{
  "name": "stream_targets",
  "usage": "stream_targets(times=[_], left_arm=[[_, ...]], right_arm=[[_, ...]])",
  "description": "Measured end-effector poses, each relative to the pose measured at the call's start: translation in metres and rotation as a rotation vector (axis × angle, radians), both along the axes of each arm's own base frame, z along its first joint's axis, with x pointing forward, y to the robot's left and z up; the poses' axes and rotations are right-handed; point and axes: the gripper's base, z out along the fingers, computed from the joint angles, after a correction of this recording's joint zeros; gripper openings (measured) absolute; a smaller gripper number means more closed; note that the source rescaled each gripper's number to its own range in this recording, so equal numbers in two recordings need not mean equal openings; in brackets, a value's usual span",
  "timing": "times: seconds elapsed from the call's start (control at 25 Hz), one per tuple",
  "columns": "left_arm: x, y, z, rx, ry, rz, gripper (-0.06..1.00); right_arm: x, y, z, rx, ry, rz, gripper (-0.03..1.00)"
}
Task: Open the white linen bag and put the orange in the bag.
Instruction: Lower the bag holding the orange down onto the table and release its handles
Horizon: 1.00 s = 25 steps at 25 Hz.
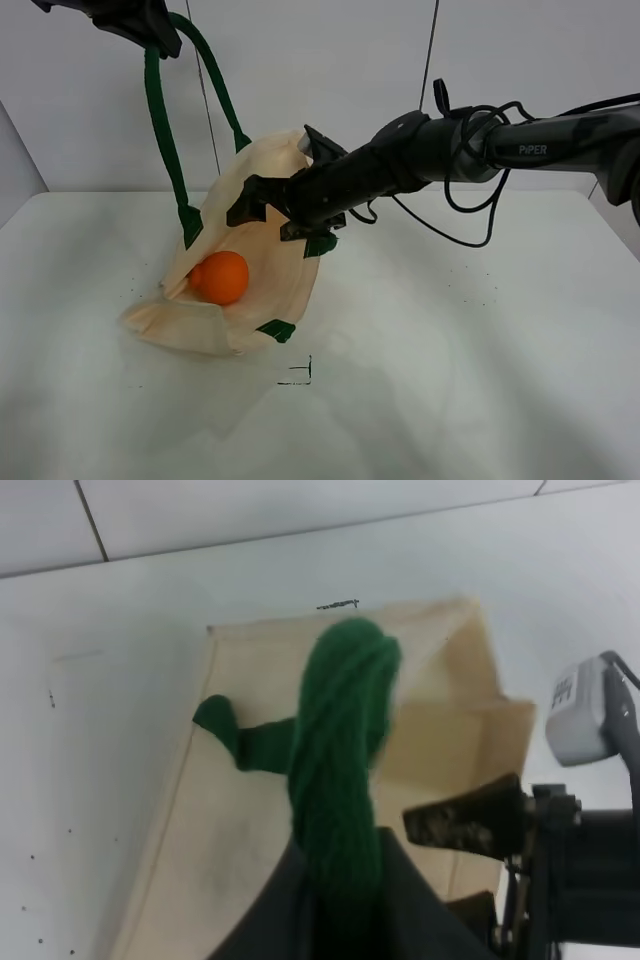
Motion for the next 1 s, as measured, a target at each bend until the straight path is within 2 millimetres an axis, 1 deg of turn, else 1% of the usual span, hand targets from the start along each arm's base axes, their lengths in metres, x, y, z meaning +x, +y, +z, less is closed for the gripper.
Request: stream_targets(times=[0.12,0.24,0.36,0.44,0.56,0.64,0.72,0.76,0.84,0.96,1.0], left_arm=[[0.0,0.0,0.0,0.001,0.0,-0.001,0.0],[0.0,0.0,0.0,0.001,0.0,-0.001,0.0],[0.0,0.0,0.0,0.001,0.0,-0.001,0.0],[0.0,0.0,0.0,0.001,0.0,-0.002,0.0],[0.0,0.0,0.0,0.001,0.0,-0.002,0.0],[0.0,0.0,0.0,0.001,0.0,-0.002,0.0],[0.0,0.0,0.0,0.001,0.0,-0.002,0.0],[0.0,0.0,0.0,0.001,0.0,-0.002,0.0],[0.0,0.0,0.0,0.001,0.0,-0.002,0.0],[0.0,0.0,0.0,0.001,0.0,-0.002,0.0],[0.0,0.0,0.0,0.001,0.0,-0.002,0.0]], right_arm=[[-0.006,-0.015,0.009,-0.113,0.05,0.013,1.0],[-0.01,-0.033,0.022,-0.286,0.057,0.045,1.0],[-0.01,-0.048,0.036,-0.51,0.063,0.099,1.0],[-0.007,-0.057,0.048,-0.619,0.055,0.103,1.0],[0.002,-0.072,0.059,-0.689,0.043,0.066,1.0],[0.008,-0.086,0.06,-0.702,0.056,0.035,1.0],[0.015,-0.103,0.06,-0.705,0.07,-0.004,1.0],[0.02,-0.114,0.06,-0.711,0.078,-0.025,1.0],[0.028,-0.14,0.06,-0.721,0.098,-0.07,1.0],[0.038,-0.186,0.06,-0.736,0.135,-0.148,1.0],[0.04,-0.199,0.06,-0.742,0.145,-0.17,1.0]])
